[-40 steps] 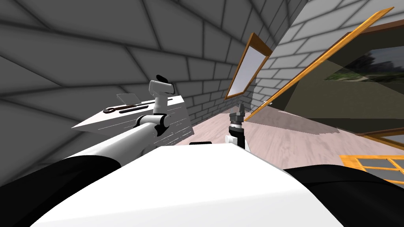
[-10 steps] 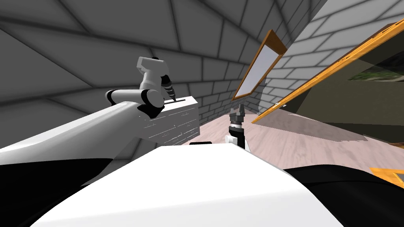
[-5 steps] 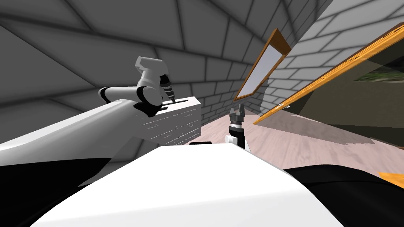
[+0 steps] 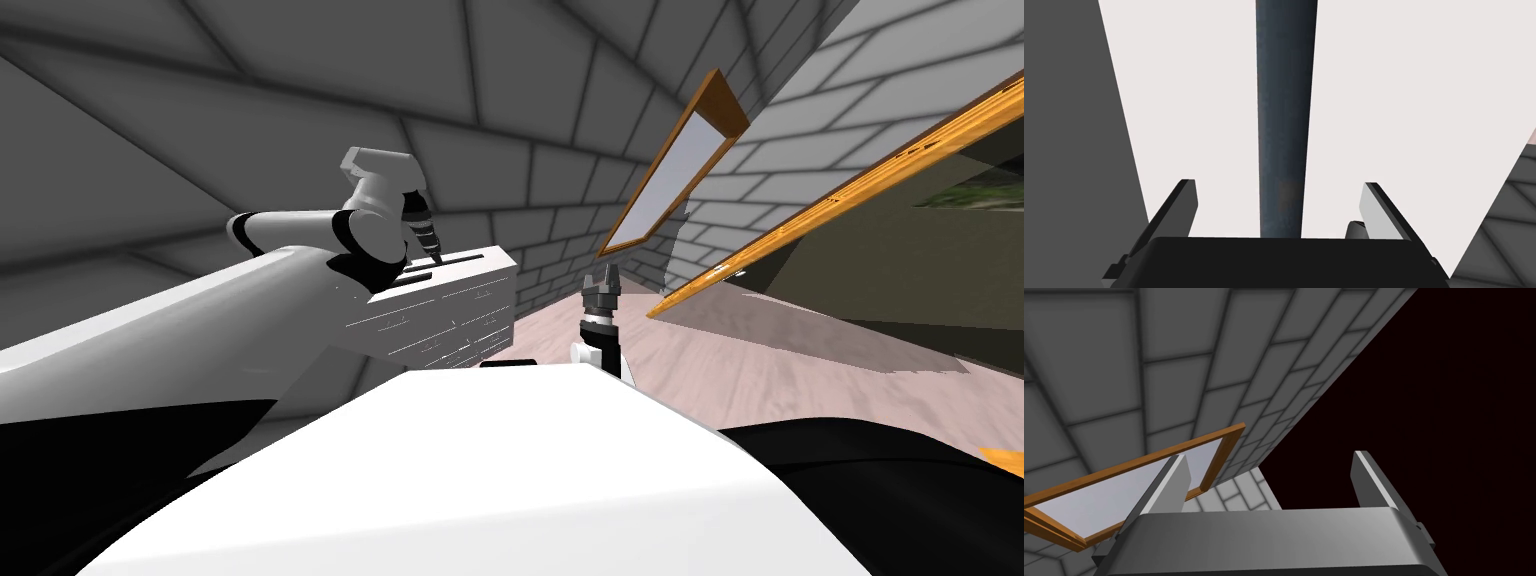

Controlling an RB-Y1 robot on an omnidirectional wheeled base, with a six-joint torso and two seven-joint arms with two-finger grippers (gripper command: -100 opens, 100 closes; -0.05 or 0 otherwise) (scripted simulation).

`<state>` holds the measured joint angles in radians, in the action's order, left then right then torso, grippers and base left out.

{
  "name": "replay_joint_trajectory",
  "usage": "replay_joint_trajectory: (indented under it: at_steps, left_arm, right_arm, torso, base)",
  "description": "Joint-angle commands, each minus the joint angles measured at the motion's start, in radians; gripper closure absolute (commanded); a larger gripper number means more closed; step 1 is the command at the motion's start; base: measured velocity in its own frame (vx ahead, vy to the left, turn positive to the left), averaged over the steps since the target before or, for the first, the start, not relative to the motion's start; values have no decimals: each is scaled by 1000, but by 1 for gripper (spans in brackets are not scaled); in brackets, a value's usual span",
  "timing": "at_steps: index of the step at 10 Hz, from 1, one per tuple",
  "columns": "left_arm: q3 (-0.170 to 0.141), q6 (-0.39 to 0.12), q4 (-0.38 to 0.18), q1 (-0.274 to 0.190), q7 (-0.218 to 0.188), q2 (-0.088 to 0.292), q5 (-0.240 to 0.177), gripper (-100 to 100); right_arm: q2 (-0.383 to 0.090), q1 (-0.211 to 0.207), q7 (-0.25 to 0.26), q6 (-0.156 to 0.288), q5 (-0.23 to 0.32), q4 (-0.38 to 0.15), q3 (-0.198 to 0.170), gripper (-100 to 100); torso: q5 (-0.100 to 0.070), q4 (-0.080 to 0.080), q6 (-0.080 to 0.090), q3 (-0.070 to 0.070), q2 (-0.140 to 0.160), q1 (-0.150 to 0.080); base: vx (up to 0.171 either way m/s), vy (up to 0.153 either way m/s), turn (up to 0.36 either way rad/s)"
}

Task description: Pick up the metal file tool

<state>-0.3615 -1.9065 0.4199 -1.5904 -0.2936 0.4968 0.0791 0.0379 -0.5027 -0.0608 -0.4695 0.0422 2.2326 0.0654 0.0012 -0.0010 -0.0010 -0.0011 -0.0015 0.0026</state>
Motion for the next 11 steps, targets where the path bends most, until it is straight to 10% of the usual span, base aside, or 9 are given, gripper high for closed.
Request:
replay_joint_trajectory:
  at_steps: [1,5,6,7,11]
  left_arm:
    - [-2,-35,24,13,0,-1,-1,-100]
    - [-5,-67,24,17,-3,-1,-2,-100]
    - [-5,-65,21,16,-3,0,-2,0]
    - [-4,-33,15,42,-2,-7,-7,-100]
    - [-5,-28,31,64,0,-12,-10,-100]
  right_arm:
    - [0,0,0,0,0,0,0,0]
    - [0,0,0,0,0,0,0,0]
    - [0,0,0,0,0,0,0,0]
    - [0,0,0,0,0,0,0,0]
    - [0,0,0,0,0,0,0,0]
  torso:
    - [0,0,0,0,0,0]
    - [0,0,0,1,1,-2]
    - [-1,0,0,1,2,-2]
    - [-1,0,0,1,2,-3]
    - [-1,1,0,1,2,-3]
  base:
    - [31,34,8]
    - [14,23,4]
    - [0,0,0]
    - [-2,-4,13]
    - [-3,-6,6]
